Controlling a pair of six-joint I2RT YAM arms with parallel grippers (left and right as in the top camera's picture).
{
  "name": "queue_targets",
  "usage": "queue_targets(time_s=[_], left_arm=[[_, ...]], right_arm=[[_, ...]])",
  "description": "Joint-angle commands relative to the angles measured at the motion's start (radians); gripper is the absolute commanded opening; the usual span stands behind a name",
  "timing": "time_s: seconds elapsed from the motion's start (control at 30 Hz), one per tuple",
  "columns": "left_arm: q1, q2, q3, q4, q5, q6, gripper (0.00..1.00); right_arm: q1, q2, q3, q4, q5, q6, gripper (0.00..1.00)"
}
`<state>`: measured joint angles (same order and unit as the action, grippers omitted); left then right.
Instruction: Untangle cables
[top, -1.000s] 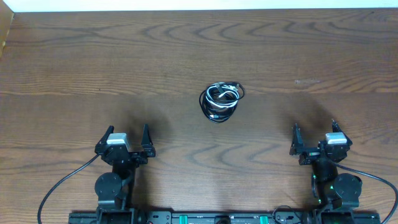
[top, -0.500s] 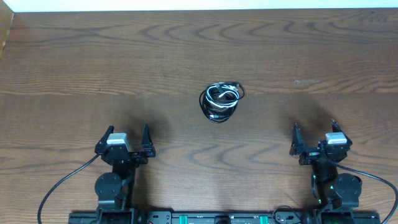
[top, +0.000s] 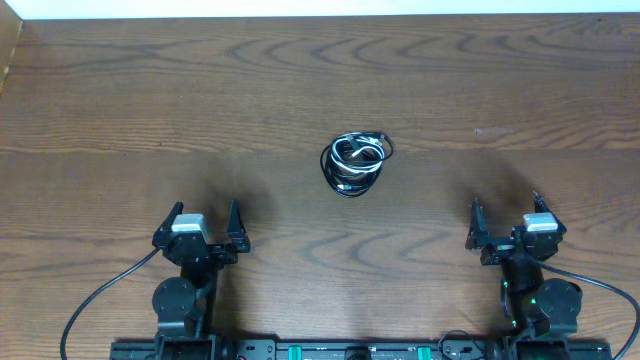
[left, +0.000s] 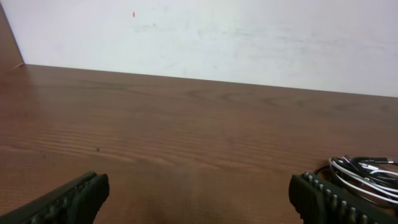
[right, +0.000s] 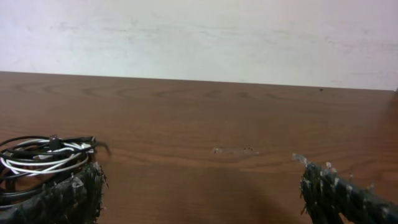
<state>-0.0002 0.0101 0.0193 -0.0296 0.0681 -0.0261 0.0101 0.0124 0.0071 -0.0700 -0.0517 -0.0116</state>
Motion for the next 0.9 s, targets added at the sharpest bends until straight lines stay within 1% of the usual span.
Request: queue_targets(time_s=[0.0, 0.4, 0.53, 0.57, 0.63, 0.7, 0.77, 0.8, 0.87], left_arm=[[0.003, -0.006, -0.015, -0.037, -0.002, -0.005, 0.98], [0.003, -0.006, -0.015, -0.037, 0.002, -0.006, 0.98], [0.003, -0.006, -0.015, -0.023, 0.077, -0.105, 0.98], [0.003, -0.006, -0.015, 0.003, 0.111, -0.111, 0.98], [0.003, -0.006, -0.015, 0.121, 0.227, -0.111, 0.98], [0.004, -0.006, -0.01, 0.318, 0.384, -0.111, 0.98], [0.004, -0.005, 0.019, 0.471, 0.457, -0.122, 0.98], [0.004, -0.003, 0.05, 0.503, 0.455, -0.148, 0.98], [0.004, 0.017, 0.141, 0.483, 0.455, -0.156, 0.98]], right_arm=[[-0.004, 0.0, -0.001, -0.004, 0.004, -0.012, 0.99], [-0.004, 0.0, -0.001, -0.004, 0.004, -0.012, 0.99], [-0.004, 0.0, -0.001, -0.004, 0.004, -0.012, 0.99], [-0.004, 0.0, -0.001, -0.004, 0.004, -0.012, 0.99], [-0.004, 0.0, -0.001, -0.004, 0.004, -0.012, 0.99], [-0.004, 0.0, -0.001, -0.004, 0.004, -0.012, 0.99], [-0.004, 0.0, -0.001, -0.004, 0.004, -0.012, 0.99], [-0.004, 0.0, -0.001, -0.004, 0.004, -0.012, 0.99], [-0.004, 0.0, -0.001, -0.004, 0.004, -0.012, 0.99]])
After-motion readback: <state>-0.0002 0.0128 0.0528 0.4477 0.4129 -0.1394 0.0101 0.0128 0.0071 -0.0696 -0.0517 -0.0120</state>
